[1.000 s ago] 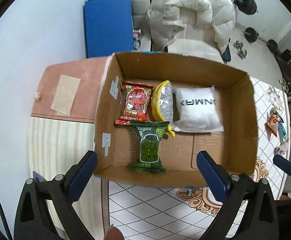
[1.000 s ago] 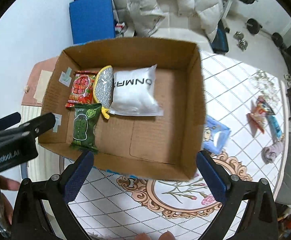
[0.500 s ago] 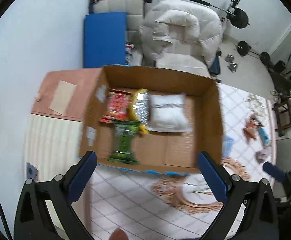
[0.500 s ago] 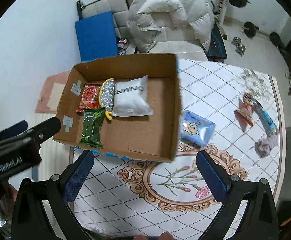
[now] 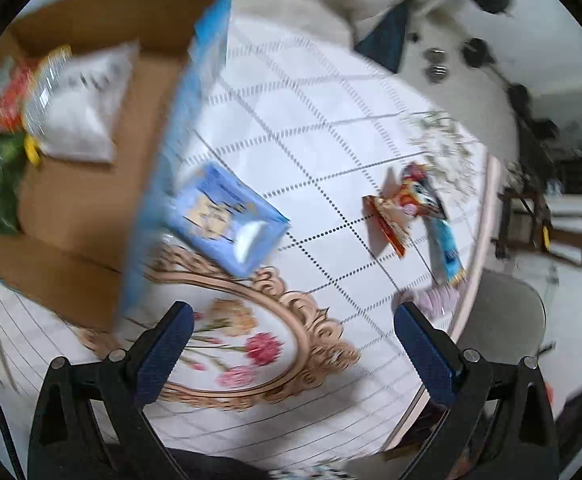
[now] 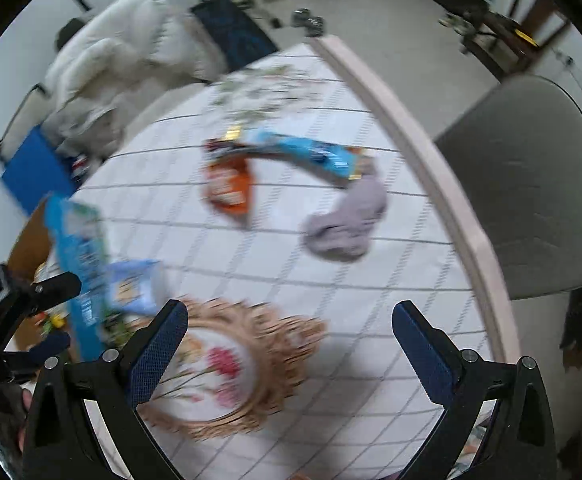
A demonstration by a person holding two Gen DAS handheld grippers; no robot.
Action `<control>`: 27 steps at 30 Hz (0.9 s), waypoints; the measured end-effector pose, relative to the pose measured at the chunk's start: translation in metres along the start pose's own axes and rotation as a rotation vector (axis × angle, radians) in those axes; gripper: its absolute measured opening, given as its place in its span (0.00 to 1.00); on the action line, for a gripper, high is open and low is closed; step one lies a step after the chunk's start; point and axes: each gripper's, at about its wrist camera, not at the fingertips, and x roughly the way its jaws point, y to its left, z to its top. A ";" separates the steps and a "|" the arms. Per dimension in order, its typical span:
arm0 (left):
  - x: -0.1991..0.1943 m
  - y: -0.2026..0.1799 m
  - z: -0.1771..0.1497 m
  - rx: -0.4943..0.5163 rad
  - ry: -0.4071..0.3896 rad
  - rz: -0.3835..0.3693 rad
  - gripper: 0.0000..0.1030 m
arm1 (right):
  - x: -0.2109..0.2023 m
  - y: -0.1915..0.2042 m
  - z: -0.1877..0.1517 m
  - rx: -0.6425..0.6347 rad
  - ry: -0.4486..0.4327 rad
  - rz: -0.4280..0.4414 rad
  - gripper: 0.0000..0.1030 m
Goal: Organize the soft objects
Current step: 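Move both tools back toward the items left on the table, then grasp the blue tissue pack with the left tool while the right tool grasps the purple sock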
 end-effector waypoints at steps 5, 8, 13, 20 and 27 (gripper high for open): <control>0.038 0.004 0.019 -0.222 -0.025 0.080 0.99 | 0.028 -0.032 0.018 0.016 0.037 -0.030 1.00; 0.059 0.011 0.027 -0.340 0.005 0.103 0.99 | 0.042 -0.042 0.025 -0.001 0.054 -0.045 1.00; 0.079 0.013 0.038 -0.413 0.037 0.147 0.99 | 0.069 -0.045 0.042 -0.024 0.089 -0.051 1.00; 0.097 0.020 0.057 -0.405 0.043 0.261 0.80 | 0.116 -0.054 0.070 0.021 0.159 -0.026 1.00; 0.096 0.000 0.047 -0.216 0.018 0.266 0.60 | 0.161 -0.062 0.080 0.107 0.277 0.048 0.64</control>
